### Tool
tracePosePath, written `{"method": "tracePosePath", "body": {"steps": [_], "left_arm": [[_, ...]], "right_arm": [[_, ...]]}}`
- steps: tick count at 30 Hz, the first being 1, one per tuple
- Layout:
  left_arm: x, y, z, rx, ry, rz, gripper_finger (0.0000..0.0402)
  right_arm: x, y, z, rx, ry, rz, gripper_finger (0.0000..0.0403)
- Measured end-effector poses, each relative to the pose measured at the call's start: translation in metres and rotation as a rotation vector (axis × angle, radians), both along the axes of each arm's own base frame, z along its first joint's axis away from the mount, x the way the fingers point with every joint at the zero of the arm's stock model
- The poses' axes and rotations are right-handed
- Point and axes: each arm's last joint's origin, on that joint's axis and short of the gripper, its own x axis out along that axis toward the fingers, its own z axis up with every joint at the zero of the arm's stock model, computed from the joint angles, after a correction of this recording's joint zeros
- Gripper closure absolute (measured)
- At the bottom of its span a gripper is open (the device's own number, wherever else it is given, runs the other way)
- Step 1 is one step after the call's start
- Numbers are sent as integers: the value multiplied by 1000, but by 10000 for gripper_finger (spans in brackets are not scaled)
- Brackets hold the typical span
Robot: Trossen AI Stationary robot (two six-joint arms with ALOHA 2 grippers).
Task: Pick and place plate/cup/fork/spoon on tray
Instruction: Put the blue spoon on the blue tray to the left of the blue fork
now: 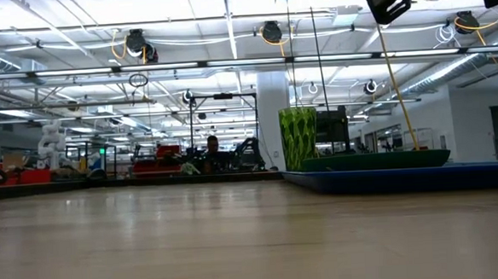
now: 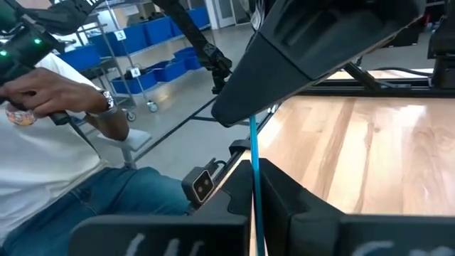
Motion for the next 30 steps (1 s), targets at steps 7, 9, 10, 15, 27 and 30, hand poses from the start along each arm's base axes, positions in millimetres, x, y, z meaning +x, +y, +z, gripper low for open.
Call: {"method": "tracePosePath", "body": {"steps": [7, 9, 10, 15, 27, 30], "left_arm": [[0, -1, 1, -55, 15, 35, 390], [0, -1, 1, -77, 22, 61, 387], [0, -1, 1, -83, 26, 78, 385], [1, 2, 1, -126, 40, 190, 391], [4, 17, 3, -311, 25, 575, 391], [4, 18, 3, -339, 18, 626, 390]], "right_arm": [[0, 0, 1, 0, -9, 3, 402], [0, 0, 1, -5, -13, 1, 399], [0, 0, 1, -5, -12, -5, 395], [-2, -2, 3, -36, -25, -130, 354], [-22, 3, -2, -538, -48, -614, 217], [-23, 4, -2, -588, -50, -667, 219]]}}
